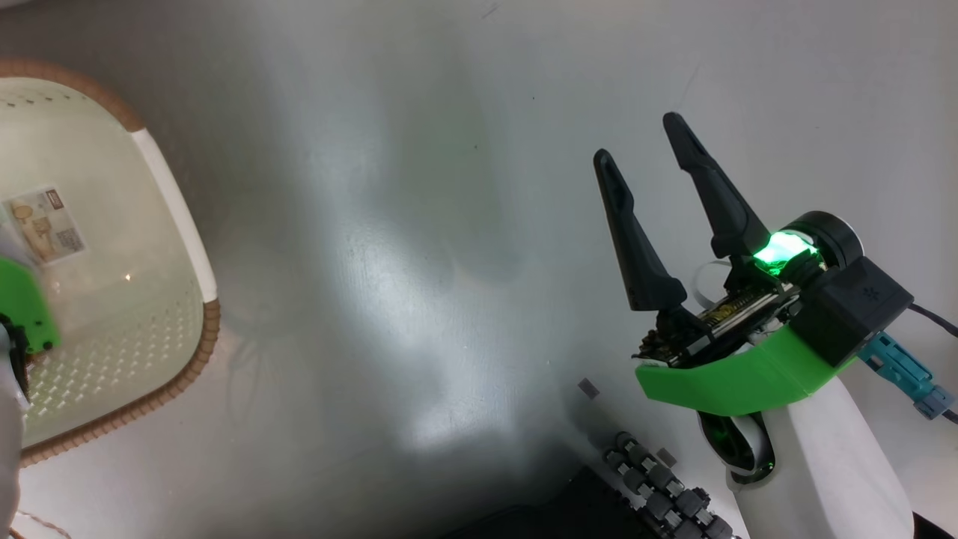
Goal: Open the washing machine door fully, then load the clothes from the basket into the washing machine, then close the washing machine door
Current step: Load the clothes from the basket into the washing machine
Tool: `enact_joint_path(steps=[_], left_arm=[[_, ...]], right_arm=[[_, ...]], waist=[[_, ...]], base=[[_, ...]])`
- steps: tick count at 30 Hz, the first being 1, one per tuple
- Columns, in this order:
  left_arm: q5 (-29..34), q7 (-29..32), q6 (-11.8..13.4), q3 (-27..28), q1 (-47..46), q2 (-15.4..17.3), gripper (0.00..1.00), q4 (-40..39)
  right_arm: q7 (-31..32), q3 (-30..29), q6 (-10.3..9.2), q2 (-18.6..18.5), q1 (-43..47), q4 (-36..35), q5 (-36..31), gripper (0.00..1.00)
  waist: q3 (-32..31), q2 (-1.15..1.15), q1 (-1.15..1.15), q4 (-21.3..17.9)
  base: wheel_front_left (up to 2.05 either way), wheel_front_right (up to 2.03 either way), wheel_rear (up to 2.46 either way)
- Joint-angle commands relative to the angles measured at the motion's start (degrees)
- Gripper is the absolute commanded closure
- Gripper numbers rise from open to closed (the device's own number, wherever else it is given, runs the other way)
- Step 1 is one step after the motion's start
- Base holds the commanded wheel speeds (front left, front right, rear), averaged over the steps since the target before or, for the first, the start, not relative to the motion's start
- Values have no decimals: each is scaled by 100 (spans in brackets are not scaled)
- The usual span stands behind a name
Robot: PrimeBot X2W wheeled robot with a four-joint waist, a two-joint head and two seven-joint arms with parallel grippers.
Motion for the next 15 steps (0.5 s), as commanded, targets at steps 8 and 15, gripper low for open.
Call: enact_joint_path(steps=[8,15], left_arm=[[-191,-114,47,152,61,180,100,-1],[-307,-399,-38,169,180,-20,100,-19]], right_arm=[[-41,102,9,13,126,-101,-2,0],[-41,53,9,13,147,-50,-77,0]], waist=[[-45,0,0,85],[-254,0,0,219]], base=[[0,0,0],[0,0,0]])
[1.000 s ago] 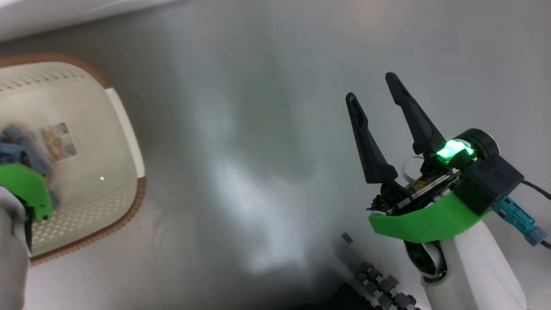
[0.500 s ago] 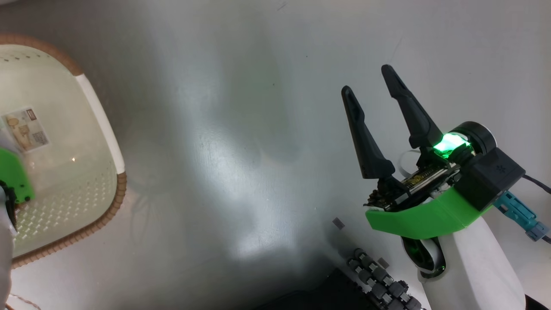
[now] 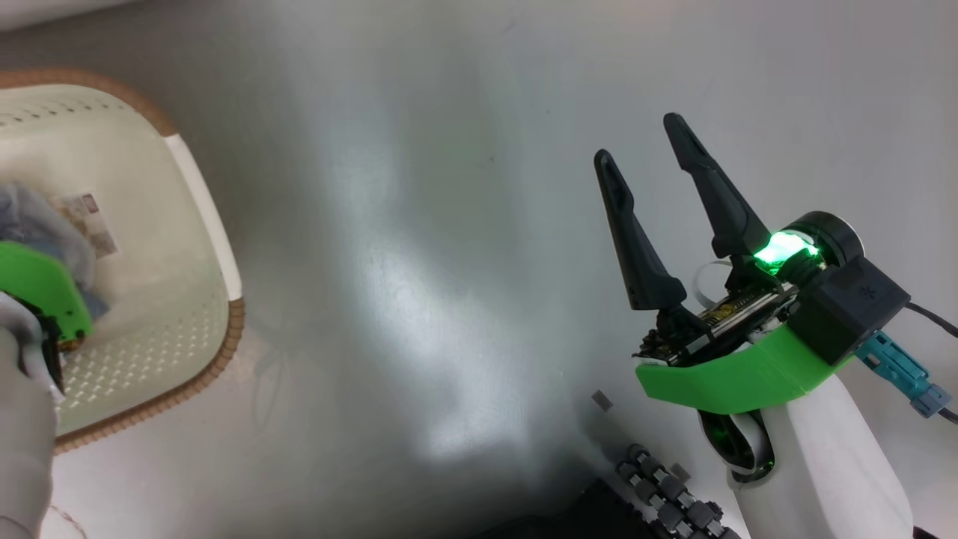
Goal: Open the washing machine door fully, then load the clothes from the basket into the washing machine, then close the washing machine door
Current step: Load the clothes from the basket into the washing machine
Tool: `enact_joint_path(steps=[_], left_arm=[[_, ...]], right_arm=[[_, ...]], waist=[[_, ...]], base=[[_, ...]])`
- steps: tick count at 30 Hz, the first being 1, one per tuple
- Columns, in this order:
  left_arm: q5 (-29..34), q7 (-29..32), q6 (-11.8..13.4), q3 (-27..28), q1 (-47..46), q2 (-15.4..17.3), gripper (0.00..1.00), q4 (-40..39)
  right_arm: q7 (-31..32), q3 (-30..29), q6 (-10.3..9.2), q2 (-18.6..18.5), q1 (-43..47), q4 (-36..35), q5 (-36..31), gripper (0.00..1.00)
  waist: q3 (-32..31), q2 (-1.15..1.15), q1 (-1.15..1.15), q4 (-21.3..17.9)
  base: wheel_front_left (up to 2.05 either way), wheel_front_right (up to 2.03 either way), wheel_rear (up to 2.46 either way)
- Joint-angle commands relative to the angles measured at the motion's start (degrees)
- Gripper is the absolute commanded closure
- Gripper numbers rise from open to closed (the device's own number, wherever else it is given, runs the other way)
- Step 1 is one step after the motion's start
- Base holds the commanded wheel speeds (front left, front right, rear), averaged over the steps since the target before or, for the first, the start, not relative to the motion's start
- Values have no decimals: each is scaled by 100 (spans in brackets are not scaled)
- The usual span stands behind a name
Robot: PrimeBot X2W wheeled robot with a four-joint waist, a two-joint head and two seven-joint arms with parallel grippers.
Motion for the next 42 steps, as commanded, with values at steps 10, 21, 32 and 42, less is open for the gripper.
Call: enact_joint_path(steps=[10,21,32,42], left_arm=[[-81,-816,-122,41,410,-142,100,-179],[-168,-1221,-192,211,1045,-559,100,-1156],[286,-1225,-60,752,2881,-785,100,-3705],[661,-1225,-116,984,4076,-930,100,-5204]], right_arm=[[-41,-44,9,13,316,0,-262,0],[-41,-222,9,13,650,150,-636,0],[-41,-349,9,-15,1189,402,-836,0],[-31,-394,9,-92,1641,576,-817,0]], waist=[[-620,0,0,404],[-1492,0,0,839],[-2658,0,0,1124],[-3654,0,0,1354]], base=[[0,0,0],[0,0,0],[0,0,0],[0,0,0]])
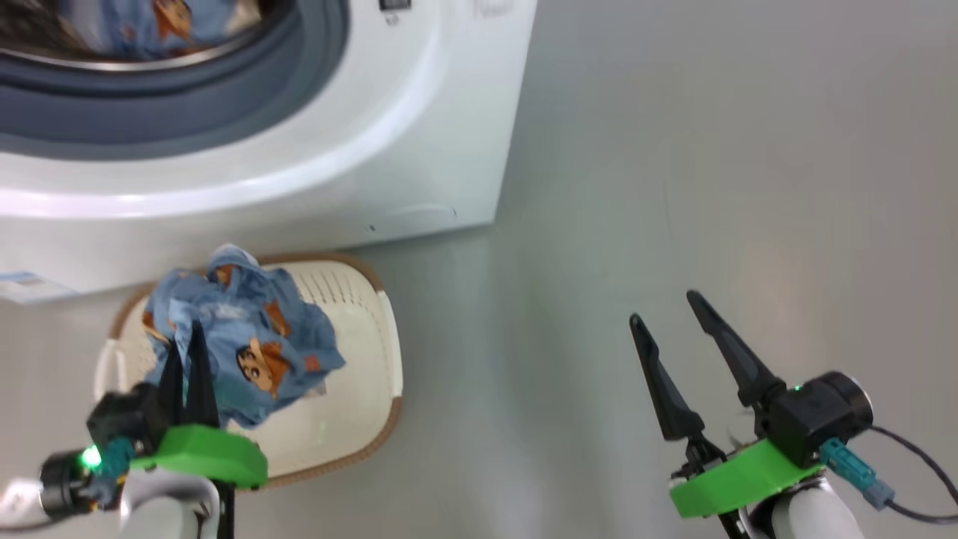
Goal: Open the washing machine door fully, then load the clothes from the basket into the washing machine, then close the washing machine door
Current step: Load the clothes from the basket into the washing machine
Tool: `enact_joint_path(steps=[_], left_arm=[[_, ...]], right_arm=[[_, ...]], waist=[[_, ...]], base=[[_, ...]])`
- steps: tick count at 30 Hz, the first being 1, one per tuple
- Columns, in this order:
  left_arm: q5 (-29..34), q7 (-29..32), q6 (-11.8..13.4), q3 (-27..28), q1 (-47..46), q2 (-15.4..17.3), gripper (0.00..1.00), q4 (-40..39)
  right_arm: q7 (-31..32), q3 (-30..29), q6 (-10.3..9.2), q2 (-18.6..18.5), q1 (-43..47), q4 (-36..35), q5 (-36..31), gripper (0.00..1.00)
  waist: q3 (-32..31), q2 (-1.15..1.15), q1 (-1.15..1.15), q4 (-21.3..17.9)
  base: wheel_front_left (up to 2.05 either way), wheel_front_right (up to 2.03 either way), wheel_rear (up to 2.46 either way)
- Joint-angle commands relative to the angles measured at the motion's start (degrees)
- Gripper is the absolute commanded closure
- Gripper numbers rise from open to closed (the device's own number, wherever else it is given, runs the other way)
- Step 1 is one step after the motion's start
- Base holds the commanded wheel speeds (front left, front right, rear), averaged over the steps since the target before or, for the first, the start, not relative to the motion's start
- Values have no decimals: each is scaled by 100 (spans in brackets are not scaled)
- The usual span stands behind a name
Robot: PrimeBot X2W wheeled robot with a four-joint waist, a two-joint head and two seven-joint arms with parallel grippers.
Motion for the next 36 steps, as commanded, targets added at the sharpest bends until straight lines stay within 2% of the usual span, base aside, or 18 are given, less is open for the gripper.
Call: enact_joint_path(steps=[1,6,20,29,36], left_arm=[[92,-53,-26,206,170,112,100,-278],[148,-53,-14,223,710,160,100,-812],[214,331,298,166,2028,327,100,-2173],[167,522,425,210,2374,398,100,-2584],[12,539,405,244,2430,380,100,-2686]], right_arm=[[16,116,9,-24,143,-118,-23,0],[129,116,9,-67,373,-166,-14,0],[368,48,9,-80,923,-349,30,0],[468,-2,9,-55,1114,-472,15,0],[505,-26,9,-42,1169,-535,7,0]], waist=[[-691,0,0,294],[-1136,0,0,386],[-1947,0,0,458],[-2168,0,0,436],[-2214,0,0,419]], base=[[0,0,0],[0,0,0],[0,0,0],[0,0,0],[0,0,0]])
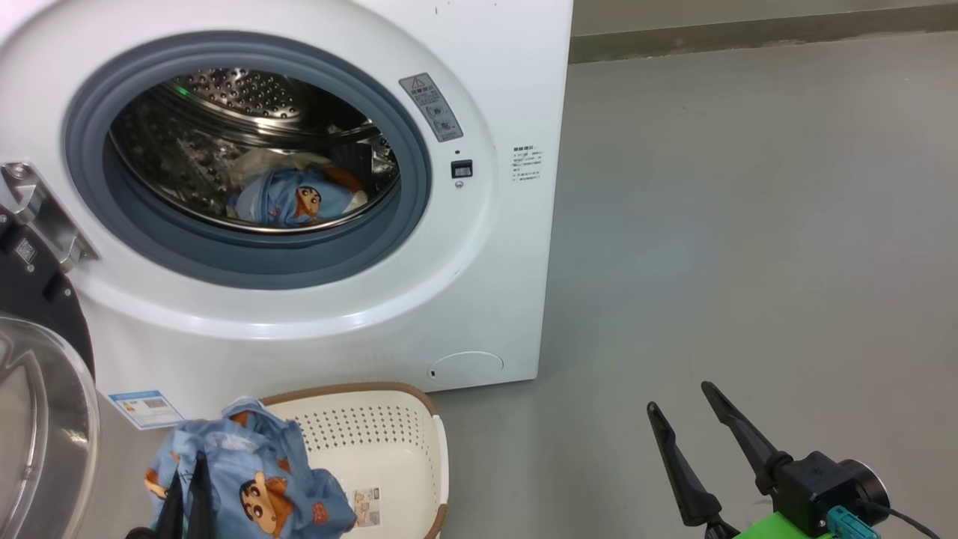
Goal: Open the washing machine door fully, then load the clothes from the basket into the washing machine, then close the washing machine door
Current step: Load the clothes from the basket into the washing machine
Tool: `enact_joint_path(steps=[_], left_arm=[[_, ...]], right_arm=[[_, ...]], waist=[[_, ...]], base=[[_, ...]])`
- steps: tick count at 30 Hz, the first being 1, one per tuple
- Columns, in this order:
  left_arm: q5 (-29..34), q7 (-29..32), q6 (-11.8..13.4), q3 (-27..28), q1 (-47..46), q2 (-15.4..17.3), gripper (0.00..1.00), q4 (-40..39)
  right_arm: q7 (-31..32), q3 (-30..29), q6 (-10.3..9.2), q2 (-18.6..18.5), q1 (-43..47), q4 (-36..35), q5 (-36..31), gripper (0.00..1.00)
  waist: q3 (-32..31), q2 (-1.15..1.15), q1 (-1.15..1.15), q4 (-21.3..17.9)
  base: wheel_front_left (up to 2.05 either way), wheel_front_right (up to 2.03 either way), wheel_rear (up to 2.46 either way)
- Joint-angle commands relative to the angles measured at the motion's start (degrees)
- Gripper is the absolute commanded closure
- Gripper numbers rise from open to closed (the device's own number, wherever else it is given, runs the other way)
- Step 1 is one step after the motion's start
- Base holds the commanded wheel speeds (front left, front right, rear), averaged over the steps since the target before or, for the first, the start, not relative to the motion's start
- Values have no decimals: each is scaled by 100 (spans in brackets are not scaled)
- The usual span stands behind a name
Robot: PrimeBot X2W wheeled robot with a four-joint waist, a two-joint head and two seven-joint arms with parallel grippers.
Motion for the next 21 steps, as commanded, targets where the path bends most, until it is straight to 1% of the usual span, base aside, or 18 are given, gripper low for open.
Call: enact_joint_path(steps=[1,21], left_arm=[[-49,13,39,218,-154,94,100,-194],[-156,-15,59,170,-247,76,100,-119]], right_arm=[[-5,127,9,-12,-7,-182,0,0],[15,129,9,-3,5,-210,-5,0]], waist=[[-6,0,0,-6],[9,0,0,59]], base=[[0,0,0],[0,0,0]])
